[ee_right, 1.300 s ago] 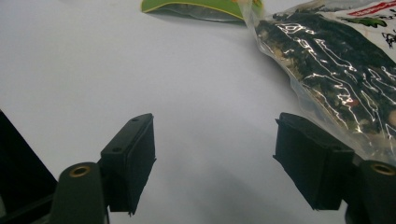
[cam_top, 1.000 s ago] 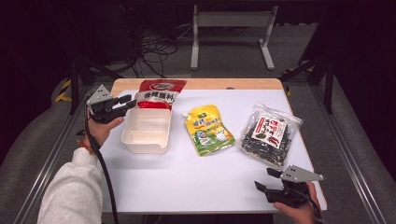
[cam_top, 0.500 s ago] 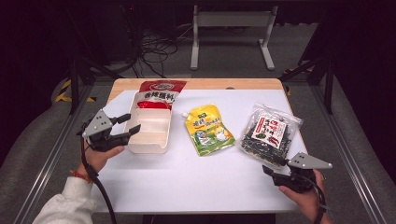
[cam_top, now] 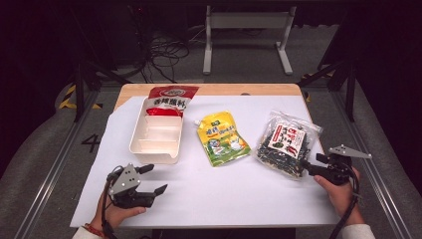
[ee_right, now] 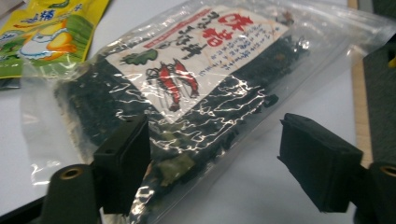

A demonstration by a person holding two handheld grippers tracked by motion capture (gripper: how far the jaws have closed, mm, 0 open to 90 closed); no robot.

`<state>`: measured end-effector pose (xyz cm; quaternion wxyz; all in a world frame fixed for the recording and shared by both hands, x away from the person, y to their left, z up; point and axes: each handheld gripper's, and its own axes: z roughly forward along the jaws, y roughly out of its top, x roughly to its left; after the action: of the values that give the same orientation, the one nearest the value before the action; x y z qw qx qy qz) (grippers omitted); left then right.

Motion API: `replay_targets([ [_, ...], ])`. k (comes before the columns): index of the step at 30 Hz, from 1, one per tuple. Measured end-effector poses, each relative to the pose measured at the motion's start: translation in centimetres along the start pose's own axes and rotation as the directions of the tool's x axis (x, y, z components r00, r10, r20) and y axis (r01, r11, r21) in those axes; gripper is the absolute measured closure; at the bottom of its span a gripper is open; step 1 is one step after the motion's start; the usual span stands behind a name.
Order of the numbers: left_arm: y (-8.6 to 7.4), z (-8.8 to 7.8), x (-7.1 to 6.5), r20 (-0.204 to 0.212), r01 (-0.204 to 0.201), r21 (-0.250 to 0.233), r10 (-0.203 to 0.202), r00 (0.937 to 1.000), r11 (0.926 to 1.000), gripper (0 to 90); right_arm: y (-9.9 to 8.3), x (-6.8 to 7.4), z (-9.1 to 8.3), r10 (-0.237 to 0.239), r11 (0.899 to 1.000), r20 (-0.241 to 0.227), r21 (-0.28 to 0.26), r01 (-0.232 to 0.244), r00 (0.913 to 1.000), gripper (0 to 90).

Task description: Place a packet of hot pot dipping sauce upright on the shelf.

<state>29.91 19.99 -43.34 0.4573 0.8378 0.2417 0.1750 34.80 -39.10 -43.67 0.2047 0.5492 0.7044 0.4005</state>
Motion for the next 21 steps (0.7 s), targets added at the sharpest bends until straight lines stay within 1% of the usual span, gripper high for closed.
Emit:
replay_targets([
  [1,-0.2,0.5,-0.1,0.009,-0.007,0.021,0.006,0.9999,0.9998,22.4,0.1,-0.3,0.4,0.009,1.000,-0.002,0.002,-0.009,1.0000,22.5],
  [2,-0.3,0.9,-0.2,0.015,-0.005,0.031,0.005,0.9999,0.9995,22.1,0.2,-0.5,0.8,0.017,1.000,0.000,0.006,-0.017,0.9998,22.1],
  [4,-0.2,1.4,-0.4,0.022,-0.017,0.047,0.016,0.9996,0.9987,21.7,0.3,-0.9,1.6,0.032,0.999,-0.008,0.025,-0.031,0.9995,20.0],
  [6,-0.3,1.6,-0.5,0.025,-0.022,0.054,0.021,0.9995,0.9983,21.6,0.4,-1.1,2.2,0.060,0.998,-0.037,0.036,-0.059,0.9975,19.0],
  [7,-0.3,1.7,-0.4,0.031,-0.022,0.055,0.020,0.9993,0.9983,21.6,0.5,-1.2,2.5,0.070,0.997,-0.051,0.044,-0.067,0.9963,16.9],
  [9,-0.5,1.8,-0.5,0.035,-0.026,0.071,0.023,0.9991,0.9972,21.4,0.6,-1.6,2.9,0.102,0.993,-0.078,0.061,-0.097,0.9918,15.5],
  [10,-0.6,1.8,-0.6,0.035,-0.032,0.076,0.029,0.9990,0.9966,20.9,0.7,-1.7,3.0,0.100,0.993,-0.082,0.066,-0.095,0.9916,15.3],
  [11,-0.7,1.8,-0.7,0.039,-0.041,0.081,0.038,0.9985,0.9958,20.9,1.0,-1.7,3.2,0.085,0.994,-0.089,0.082,-0.078,0.9924,14.9],
  [13,-0.7,1.8,-0.6,0.041,-0.041,0.085,0.038,0.9984,0.9955,20.8,1.0,-1.7,3.3,0.090,0.993,-0.093,0.086,-0.082,0.9916,14.9],
  [14,-0.7,1.8,-0.6,0.043,-0.039,0.085,0.036,0.9984,0.9956,20.8,1.1,-1.6,3.4,0.087,0.993,-0.097,0.089,-0.078,0.9915,16.2],
  [15,-0.8,1.9,-0.6,0.047,-0.039,0.087,0.035,0.9983,0.9954,20.7,1.2,-1.6,3.4,0.080,0.993,-0.105,0.097,-0.070,0.9912,20.2],
  [18,-0.8,2.0,-0.6,0.049,-0.037,0.092,0.033,0.9983,0.9951,20.7,1.4,-1.5,3.7,0.103,0.990,-0.158,0.113,-0.086,0.9821,35.9],
  [19,-0.8,2.0,-0.6,0.051,-0.036,0.092,0.032,0.9982,0.9951,20.7,1.4,-1.5,3.8,0.121,0.988,-0.192,0.120,-0.100,0.9739,44.3],
  [20,-0.7,2.1,-0.6,0.053,-0.035,0.087,0.030,0.9981,0.9956,20.7,1.4,-1.6,3.9,0.141,0.985,-0.217,0.128,-0.115,0.9660,46.5],
  [21,-0.7,2.1,-0.6,0.057,-0.033,0.086,0.029,0.9980,0.9957,20.7,1.4,-1.7,4.1,0.151,0.984,-0.235,0.132,-0.122,0.9601,49.4],
])
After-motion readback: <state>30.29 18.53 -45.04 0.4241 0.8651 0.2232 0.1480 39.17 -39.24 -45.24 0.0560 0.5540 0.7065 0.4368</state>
